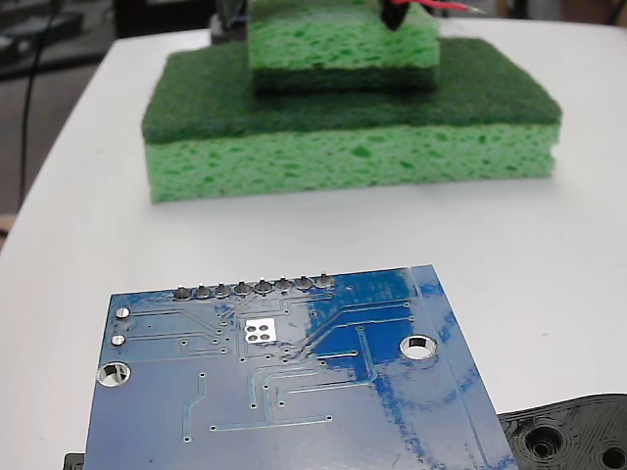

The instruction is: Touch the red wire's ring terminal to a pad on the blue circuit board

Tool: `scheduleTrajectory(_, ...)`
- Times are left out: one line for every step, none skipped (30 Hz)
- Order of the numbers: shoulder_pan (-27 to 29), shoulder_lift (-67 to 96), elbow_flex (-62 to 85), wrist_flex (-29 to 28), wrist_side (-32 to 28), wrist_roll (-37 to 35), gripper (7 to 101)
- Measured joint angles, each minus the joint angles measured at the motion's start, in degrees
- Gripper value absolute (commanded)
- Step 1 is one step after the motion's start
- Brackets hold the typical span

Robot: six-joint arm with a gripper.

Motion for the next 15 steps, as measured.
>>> scheduleTrajectory(0.0,0.0,0.5,-0.2,0.0,0.0,100.3)
scheduleTrajectory(0.1,0.0,0.6,-0.2,0.0,-0.1,100.3)
scheduleTrajectory(0.1,0.0,0.6,-0.2,-0.2,-0.1,100.3)
scheduleTrajectory(0.1,0.0,0.6,-0.2,-0.1,-0.1,100.3)
scheduleTrajectory(0.1,0.1,0.6,-0.2,-0.1,-0.1,100.3)
scheduleTrajectory(0.1,0.1,0.6,-0.2,-0.1,-0.1,100.3)
scheduleTrajectory(0.1,0.1,0.6,-0.2,-0.1,-0.1,100.3)
scheduleTrajectory(0.1,0.1,0.6,-0.2,-0.1,-0.1,100.3)
scheduleTrajectory(0.1,0.1,0.6,-0.2,-0.1,-0.1,100.3)
scheduleTrajectory(0.1,0.1,0.6,-0.2,-0.1,-0.1,100.3)
scheduleTrajectory(0.1,0.1,0.6,-0.2,-0.1,0.1,100.3)
scheduleTrajectory(0.1,0.1,0.6,-0.2,-0.1,0.0,100.3)
scheduleTrajectory(0.1,0.1,0.6,-0.2,-0.1,0.0,100.3)
scheduleTrajectory(0.1,0.1,0.6,-0.2,-0.1,0.2,100.3)
scheduleTrajectory(0.1,0.1,0.4,-0.2,-0.1,-0.1,100.3)
